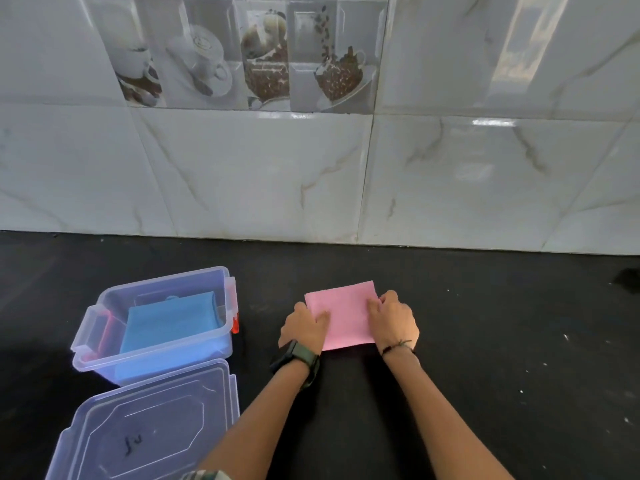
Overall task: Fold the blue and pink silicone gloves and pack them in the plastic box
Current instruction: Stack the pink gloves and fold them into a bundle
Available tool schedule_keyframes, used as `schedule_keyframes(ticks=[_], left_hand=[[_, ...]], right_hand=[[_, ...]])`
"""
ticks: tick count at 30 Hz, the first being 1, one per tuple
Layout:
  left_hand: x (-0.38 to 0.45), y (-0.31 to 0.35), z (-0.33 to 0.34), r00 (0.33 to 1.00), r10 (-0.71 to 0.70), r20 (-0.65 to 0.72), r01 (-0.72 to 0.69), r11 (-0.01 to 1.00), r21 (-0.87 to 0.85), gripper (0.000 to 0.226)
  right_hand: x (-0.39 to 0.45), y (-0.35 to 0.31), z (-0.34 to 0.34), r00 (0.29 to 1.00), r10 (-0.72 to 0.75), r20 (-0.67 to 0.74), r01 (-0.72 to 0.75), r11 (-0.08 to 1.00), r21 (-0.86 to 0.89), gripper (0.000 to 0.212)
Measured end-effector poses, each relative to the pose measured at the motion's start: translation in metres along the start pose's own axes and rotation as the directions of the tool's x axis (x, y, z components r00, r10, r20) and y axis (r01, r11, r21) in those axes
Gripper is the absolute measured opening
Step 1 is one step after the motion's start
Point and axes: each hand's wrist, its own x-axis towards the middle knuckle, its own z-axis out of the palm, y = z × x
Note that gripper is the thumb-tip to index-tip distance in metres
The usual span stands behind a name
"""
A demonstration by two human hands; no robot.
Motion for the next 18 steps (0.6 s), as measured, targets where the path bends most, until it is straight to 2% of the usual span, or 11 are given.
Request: schedule_keyframes(ticks=[2, 4, 6, 8, 10, 11, 12, 13, 14, 16, 18], left_hand=[[0.007, 0.004, 0.001, 0.997, -0.065, 0.029, 0.062, 0.993, 0.099, 0.053], [0.011, 0.005, -0.002, 0.999, -0.052, -0.004, 0.052, 0.974, 0.219, 0.061], [0.014, 0.006, -0.006, 0.999, -0.016, 0.029, 0.007, 0.954, 0.301, 0.059], [0.016, 0.007, -0.01, 0.989, 0.003, 0.15, -0.045, 0.959, 0.28, 0.053], [0.016, 0.008, -0.014, 0.965, -0.069, 0.251, 0.044, 0.994, 0.103, 0.051], [0.017, 0.007, -0.015, 0.94, -0.126, 0.317, 0.155, 0.986, -0.068, 0.052], [0.016, 0.006, -0.015, 0.903, -0.173, 0.394, 0.289, 0.922, -0.259, 0.05], [0.012, 0.005, -0.017, 0.848, -0.207, 0.489, 0.428, 0.811, -0.398, 0.046], [0.008, 0.005, -0.02, 0.792, -0.212, 0.572, 0.531, 0.702, -0.474, 0.038], [0.003, 0.006, -0.023, 0.738, -0.176, 0.652, 0.617, 0.566, -0.546, 0.027], [-0.001, 0.01, -0.034, 0.733, -0.098, 0.673, 0.626, 0.483, -0.612, 0.021]], right_hand=[[0.004, -0.003, 0.0, 0.998, 0.048, 0.037, -0.043, 0.991, -0.126, 0.037], [0.004, 0.001, -0.003, 0.986, 0.145, 0.078, -0.126, 0.97, -0.209, 0.05], [0.001, 0.006, -0.006, 0.96, 0.251, 0.122, -0.229, 0.958, -0.173, 0.062], [-0.002, 0.006, -0.01, 0.928, 0.316, 0.197, -0.3, 0.948, -0.109, 0.071], [-0.003, 0.0, -0.016, 0.9, 0.327, 0.286, -0.327, 0.944, -0.05, 0.068], [-0.002, -0.002, -0.02, 0.885, 0.322, 0.336, -0.347, 0.938, 0.014, 0.061], [-0.002, -0.003, -0.023, 0.869, 0.314, 0.382, -0.378, 0.92, 0.104, 0.053], [0.0, -0.002, -0.027, 0.854, 0.308, 0.419, -0.419, 0.885, 0.204, 0.046], [0.0, -0.001, -0.032, 0.836, 0.309, 0.453, -0.467, 0.834, 0.294, 0.04], [-0.001, -0.001, -0.043, 0.795, 0.305, 0.523, -0.555, 0.715, 0.426, 0.035], [-0.002, -0.006, -0.051, 0.774, 0.267, 0.574, -0.603, 0.588, 0.54, 0.035]])
